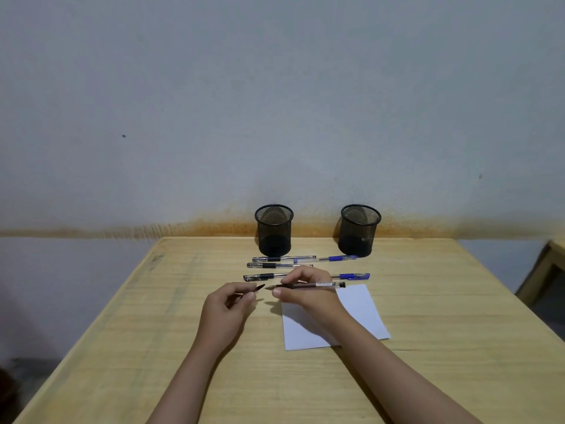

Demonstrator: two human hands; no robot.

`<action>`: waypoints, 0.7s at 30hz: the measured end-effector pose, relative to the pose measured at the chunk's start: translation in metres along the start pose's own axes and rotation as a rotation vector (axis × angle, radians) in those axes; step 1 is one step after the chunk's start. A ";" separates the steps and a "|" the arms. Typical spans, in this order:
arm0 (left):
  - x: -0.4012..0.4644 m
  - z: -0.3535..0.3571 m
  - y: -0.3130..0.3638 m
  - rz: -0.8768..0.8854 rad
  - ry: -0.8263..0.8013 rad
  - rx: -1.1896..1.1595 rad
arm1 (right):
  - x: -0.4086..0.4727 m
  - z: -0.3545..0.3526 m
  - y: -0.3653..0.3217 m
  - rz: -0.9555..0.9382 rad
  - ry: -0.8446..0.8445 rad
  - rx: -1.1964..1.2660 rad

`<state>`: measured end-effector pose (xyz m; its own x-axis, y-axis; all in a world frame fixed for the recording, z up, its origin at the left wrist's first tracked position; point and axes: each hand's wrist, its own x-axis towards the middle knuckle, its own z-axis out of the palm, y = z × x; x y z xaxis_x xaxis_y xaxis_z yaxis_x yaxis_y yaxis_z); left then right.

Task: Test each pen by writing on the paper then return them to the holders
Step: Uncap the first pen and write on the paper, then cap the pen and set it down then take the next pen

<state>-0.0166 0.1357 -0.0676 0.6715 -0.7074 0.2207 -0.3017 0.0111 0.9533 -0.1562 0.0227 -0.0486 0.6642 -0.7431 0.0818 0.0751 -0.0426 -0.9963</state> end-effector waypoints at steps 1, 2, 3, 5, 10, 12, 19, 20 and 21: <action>-0.001 0.000 0.001 0.001 -0.014 -0.016 | -0.001 0.000 0.000 -0.001 -0.008 -0.034; -0.002 0.000 0.001 0.007 -0.027 -0.018 | -0.003 0.000 0.000 -0.006 -0.016 -0.059; -0.002 -0.001 0.001 0.016 -0.039 -0.011 | -0.003 0.000 0.000 -0.012 -0.026 -0.076; -0.003 -0.001 0.001 0.024 -0.063 -0.012 | -0.003 0.001 0.001 -0.019 -0.050 -0.093; -0.005 0.001 0.003 0.020 -0.089 -0.080 | -0.005 0.005 0.001 -0.006 -0.081 -0.101; -0.004 0.000 0.002 -0.012 -0.095 -0.121 | -0.007 0.006 0.000 0.008 -0.110 -0.036; -0.001 -0.007 -0.002 -0.026 -0.195 -0.193 | -0.009 0.008 0.000 -0.215 -0.092 -0.223; -0.002 -0.008 -0.002 -0.017 -0.199 -0.201 | -0.008 0.008 0.001 -0.263 -0.089 -0.289; -0.002 -0.008 -0.002 -0.008 -0.199 -0.216 | -0.009 0.009 0.002 -0.307 -0.091 -0.327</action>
<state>-0.0118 0.1433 -0.0682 0.5207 -0.8326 0.1890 -0.1320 0.1402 0.9813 -0.1548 0.0352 -0.0506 0.7116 -0.6021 0.3621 0.0493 -0.4714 -0.8806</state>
